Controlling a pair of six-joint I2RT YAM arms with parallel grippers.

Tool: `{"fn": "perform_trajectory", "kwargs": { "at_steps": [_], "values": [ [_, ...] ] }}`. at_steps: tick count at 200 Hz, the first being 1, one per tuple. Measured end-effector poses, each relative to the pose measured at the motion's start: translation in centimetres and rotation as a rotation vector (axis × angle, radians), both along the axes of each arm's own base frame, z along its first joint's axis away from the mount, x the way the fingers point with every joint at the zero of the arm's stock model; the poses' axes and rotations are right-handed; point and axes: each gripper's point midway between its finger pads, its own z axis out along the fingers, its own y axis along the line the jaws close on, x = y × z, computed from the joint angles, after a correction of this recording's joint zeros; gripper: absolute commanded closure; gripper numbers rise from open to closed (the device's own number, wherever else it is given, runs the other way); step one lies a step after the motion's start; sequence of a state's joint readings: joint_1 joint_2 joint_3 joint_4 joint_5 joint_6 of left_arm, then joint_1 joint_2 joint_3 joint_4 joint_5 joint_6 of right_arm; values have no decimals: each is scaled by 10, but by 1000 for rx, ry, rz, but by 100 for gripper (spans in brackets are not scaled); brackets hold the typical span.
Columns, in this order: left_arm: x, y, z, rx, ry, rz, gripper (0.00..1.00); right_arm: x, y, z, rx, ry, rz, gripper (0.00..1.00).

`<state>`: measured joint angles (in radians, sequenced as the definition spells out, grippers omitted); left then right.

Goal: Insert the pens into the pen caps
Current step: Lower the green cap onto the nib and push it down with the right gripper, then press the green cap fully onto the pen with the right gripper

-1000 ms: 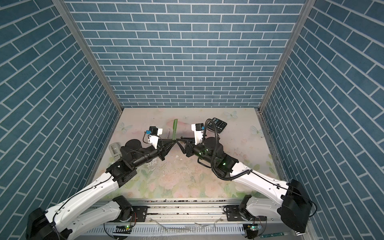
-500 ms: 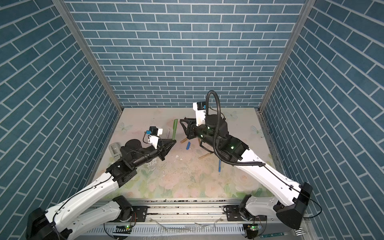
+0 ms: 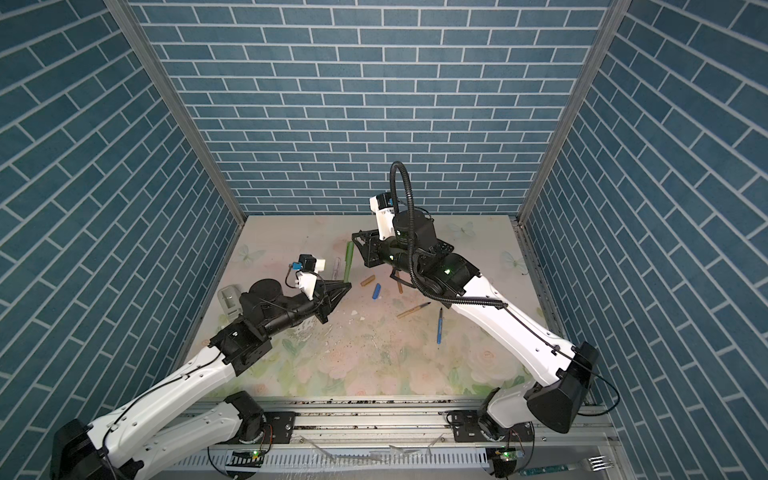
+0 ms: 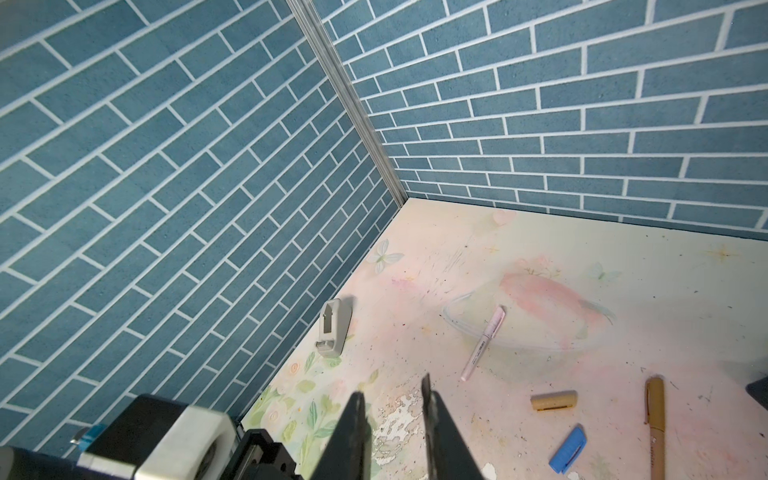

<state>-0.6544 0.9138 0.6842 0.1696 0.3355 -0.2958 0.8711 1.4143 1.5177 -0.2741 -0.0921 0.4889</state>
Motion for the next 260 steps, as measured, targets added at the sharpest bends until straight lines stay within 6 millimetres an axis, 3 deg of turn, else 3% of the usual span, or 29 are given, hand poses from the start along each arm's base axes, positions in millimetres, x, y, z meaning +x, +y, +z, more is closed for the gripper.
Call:
{"fn": "perform_trajectory", "kwargs": {
  "at_steps": [74,117,190,260],
  "values": [
    [0,-1,-1,2,3,-7,100,-7,6,-3,8,14,50,77],
    [0,-1,-2,4,6,-5,100,-10,9,-7,28,42,65,95],
    [5,4,-5,29,30,35,100,-8,11,-14,90,38,71,98],
    [4,1,21,29,27,41,100,-12,1,3,215,-33,55,99]
  ]
}}
